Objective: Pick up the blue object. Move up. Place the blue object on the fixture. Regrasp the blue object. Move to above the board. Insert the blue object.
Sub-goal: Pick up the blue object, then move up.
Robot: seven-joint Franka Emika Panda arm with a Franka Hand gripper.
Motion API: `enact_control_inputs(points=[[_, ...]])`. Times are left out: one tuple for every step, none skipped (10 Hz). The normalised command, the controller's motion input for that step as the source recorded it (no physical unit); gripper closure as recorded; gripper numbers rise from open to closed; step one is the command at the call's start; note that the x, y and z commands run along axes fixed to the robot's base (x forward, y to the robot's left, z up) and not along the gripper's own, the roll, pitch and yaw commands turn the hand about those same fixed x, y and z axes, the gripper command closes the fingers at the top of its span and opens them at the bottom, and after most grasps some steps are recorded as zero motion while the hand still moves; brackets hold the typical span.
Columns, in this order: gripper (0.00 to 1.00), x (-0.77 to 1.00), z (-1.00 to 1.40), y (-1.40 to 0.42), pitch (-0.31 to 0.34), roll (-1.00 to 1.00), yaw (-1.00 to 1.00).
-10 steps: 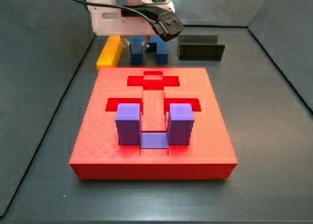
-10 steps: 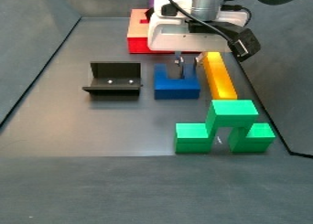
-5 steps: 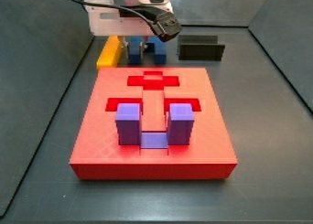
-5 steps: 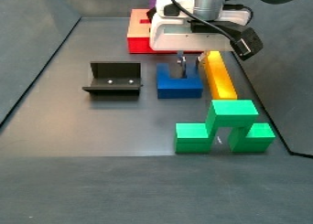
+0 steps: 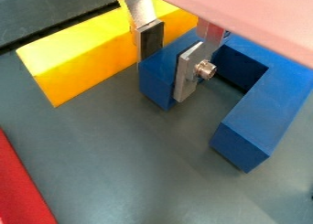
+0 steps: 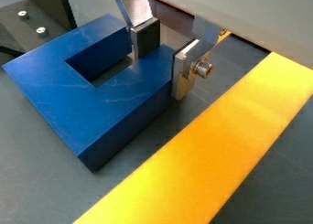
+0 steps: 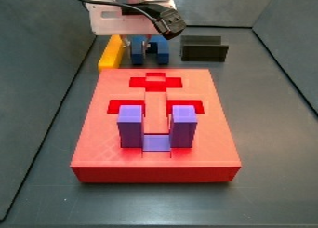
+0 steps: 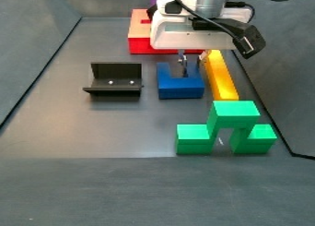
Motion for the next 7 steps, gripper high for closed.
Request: enact_control_inputs(points=[[1.00,0.00,0.00,0.00,0.000,0.00,0.00],[1.00,0.00,0.00,0.00,0.000,0.00,0.00],[1.00,0.00,0.00,0.00,0.000,0.00,0.00],[1.00,0.00,0.00,0.00,0.000,0.00,0.00],[1.00,0.00,0.83,0.00,0.000,0.00,0.00],[1.00,0.00,0.84,-0.03,0.000,0.00,0.02],[1.00,-0.06,0.64,-0.03,0.045,-0.01,0.03]])
